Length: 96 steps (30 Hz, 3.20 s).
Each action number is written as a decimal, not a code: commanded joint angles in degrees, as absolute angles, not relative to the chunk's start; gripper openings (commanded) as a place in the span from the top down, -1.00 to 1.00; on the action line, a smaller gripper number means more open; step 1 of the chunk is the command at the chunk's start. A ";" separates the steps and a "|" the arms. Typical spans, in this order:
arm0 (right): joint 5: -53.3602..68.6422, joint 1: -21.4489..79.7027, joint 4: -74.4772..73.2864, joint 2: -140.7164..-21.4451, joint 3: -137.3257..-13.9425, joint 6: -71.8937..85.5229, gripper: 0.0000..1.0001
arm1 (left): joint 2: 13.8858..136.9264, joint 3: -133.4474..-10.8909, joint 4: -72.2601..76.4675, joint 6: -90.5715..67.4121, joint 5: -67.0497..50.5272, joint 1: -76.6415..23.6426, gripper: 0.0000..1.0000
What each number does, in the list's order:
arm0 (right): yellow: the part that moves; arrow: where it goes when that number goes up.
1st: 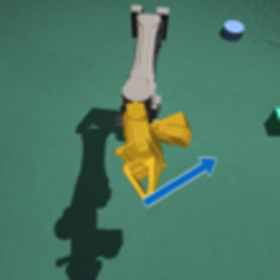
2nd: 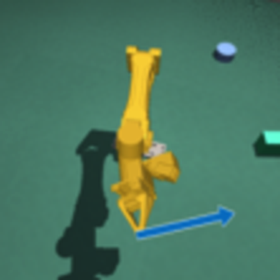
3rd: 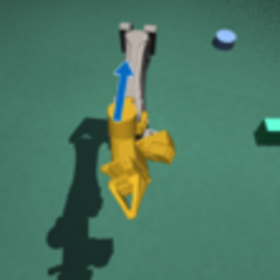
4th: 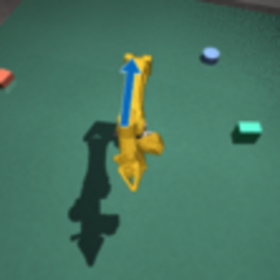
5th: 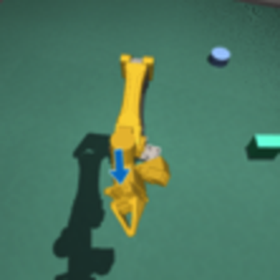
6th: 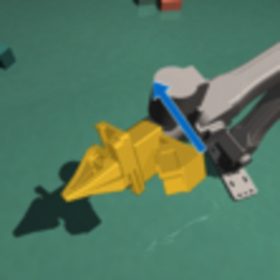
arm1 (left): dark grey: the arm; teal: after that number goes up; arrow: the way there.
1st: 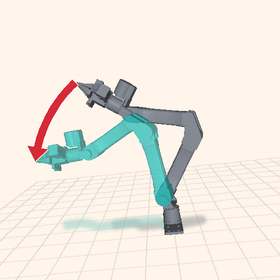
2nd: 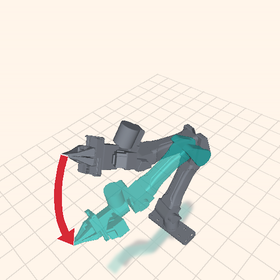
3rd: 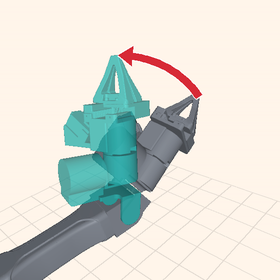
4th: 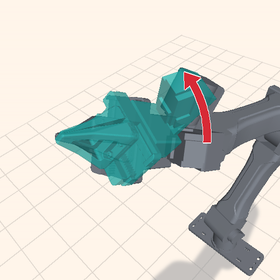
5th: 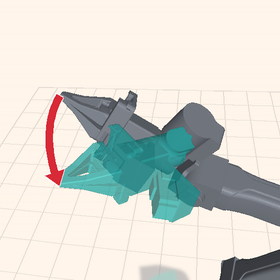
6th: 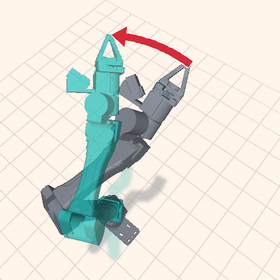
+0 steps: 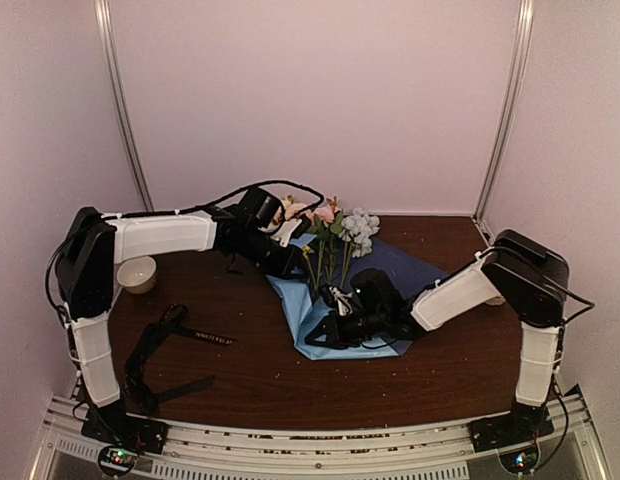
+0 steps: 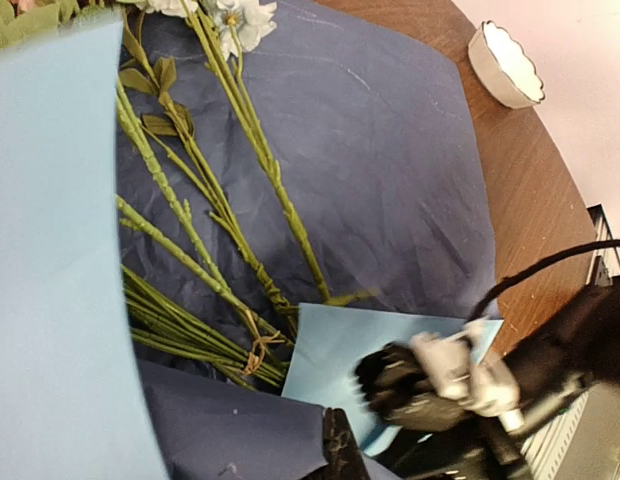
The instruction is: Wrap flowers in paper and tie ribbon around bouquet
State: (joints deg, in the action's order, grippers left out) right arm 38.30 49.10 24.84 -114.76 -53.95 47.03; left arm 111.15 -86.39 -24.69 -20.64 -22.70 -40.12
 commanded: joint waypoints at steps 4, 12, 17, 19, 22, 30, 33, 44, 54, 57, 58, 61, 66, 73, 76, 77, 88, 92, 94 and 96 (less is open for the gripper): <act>30.46 44.38 24.07 -103.40 -45.24 52.22 0.84 | 113.80 -89.76 -27.94 -17.15 -23.36 -40.53 1.00; 33.04 40.95 30.95 -111.87 -43.36 54.04 0.85 | 117.99 -95.45 -30.01 -16.06 -24.84 -42.46 1.00; 33.33 40.78 34.08 -114.65 -42.90 55.77 0.87 | 123.37 -102.02 -33.12 -14.96 -26.27 -44.78 1.00; 33.42 40.78 35.43 -113.77 -42.10 55.90 0.87 | 126.25 -103.98 -33.98 -15.09 -26.77 -45.06 1.00; 33.19 40.83 36.58 -110.56 -40.81 54.44 0.85 | 128.99 -105.30 -34.15 -15.23 -26.47 -45.18 1.00; 31.65 40.85 35.91 -100.39 -38.72 48.86 0.58 | 131.13 -106.85 -34.38 -14.85 -26.47 -45.19 1.00; 34.05 41.36 35.87 -99.99 -40.56 47.02 0.41 | 131.12 -107.11 -34.24 -14.92 -26.65 -45.18 1.00; 38.02 41.67 31.64 -102.69 -46.46 45.03 -0.05 | 129.35 -105.92 -34.51 -13.72 -25.66 -44.74 1.00; 39.31 41.97 19.55 -107.70 -53.65 43.23 -0.12 | 127.58 -105.21 -34.97 -9.99 -25.30 -44.56 1.00; 38.51 42.15 19.55 -108.35 -54.02 43.81 -0.09 | 127.53 -105.13 -33.90 -10.30 -27.47 -44.56 1.00; 38.24 42.25 20.26 -108.47 -54.14 44.09 -0.02 | 127.53 -105.01 -33.62 -10.47 -27.86 -44.56 1.00; 37.65 42.28 19.52 -108.46 -54.86 43.74 0.41 | 127.38 -104.49 -33.40 -10.56 -27.92 -44.56 1.00; 36.14 42.04 19.99 -106.69 -52.03 44.09 0.87 | 125.92 -103.01 -33.38 -10.27 -26.30 -44.30 1.00; 36.57 41.66 24.18 -106.63 -49.89 45.19 1.00 | 118.85 -99.52 -31.34 -7.01 -23.63 -44.30 0.29; 37.22 41.53 25.71 -106.80 -49.74 45.60 1.00 | 116.22 -96.55 -29.58 -5.24 -22.72 -44.30 0.01; 37.26 41.49 25.74 -106.77 -49.73 45.61 1.00 | 115.26 -95.60 -29.49 -4.77 -22.33 -44.32 -0.08; 37.67 41.05 24.96 -106.32 -49.44 44.39 1.00 | 101.36 -70.80 -21.70 -1.43 -10.68 -51.77 -0.25; 37.77 41.05 25.05 -106.28 -49.57 44.38 1.00 | 103.24 -69.15 -19.30 -2.16 -5.25 -53.45 -0.25; 37.79 41.04 25.10 -106.16 -49.52 44.50 1.00 | 103.89 -69.16 -17.72 -2.33 -5.07 -53.88 -0.23; 37.58 41.05 24.99 -105.80 -49.31 44.43 1.00 | 104.18 -69.36 -16.82 -1.71 -5.34 -54.74 -0.22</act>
